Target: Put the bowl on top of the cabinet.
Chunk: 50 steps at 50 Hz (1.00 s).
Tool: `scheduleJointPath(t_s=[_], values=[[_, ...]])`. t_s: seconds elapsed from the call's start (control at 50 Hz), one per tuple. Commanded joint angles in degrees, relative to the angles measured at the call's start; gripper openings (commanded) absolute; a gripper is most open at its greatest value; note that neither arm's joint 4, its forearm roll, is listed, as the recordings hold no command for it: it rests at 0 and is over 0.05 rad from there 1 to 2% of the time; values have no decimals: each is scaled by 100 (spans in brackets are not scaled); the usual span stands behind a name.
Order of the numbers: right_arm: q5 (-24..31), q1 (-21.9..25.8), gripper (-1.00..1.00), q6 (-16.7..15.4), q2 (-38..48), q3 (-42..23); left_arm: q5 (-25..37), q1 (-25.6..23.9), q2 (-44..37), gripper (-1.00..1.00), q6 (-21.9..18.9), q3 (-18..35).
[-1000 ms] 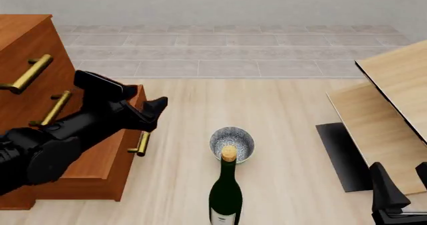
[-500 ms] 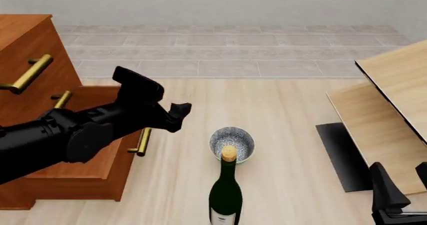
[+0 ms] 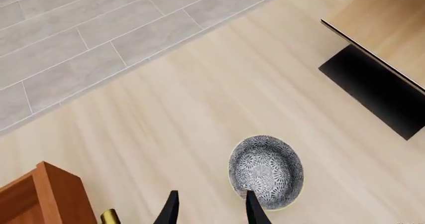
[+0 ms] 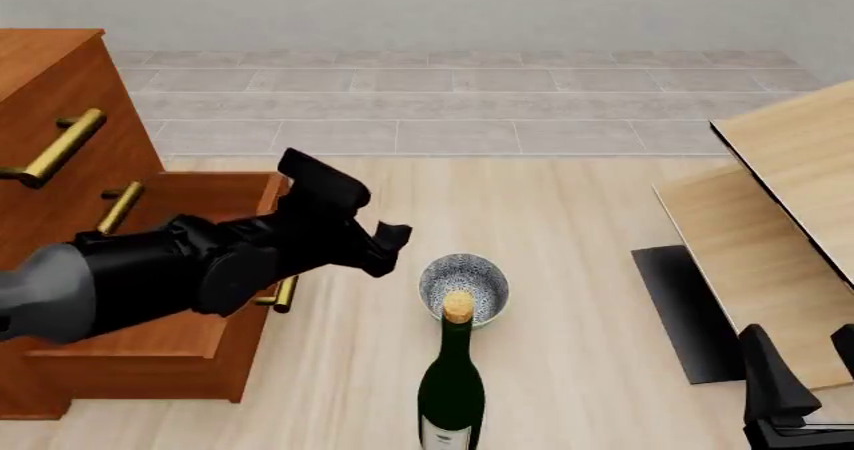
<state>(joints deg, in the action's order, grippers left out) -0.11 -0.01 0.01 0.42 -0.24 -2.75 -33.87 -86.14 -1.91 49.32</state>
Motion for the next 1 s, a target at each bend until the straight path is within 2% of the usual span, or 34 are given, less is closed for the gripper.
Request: scheduleJointPath(t_s=[0.02, 0.26, 1.0], values=[[0, 0, 100, 0, 1, 0, -128, -127, -389, 100, 14, 71], [0, 1, 100, -1, 0, 0, -262, -186, -605, 100, 135, 155], [0, 0, 100, 1, 1, 0, -529, -174, -1528, 100, 152, 604]])
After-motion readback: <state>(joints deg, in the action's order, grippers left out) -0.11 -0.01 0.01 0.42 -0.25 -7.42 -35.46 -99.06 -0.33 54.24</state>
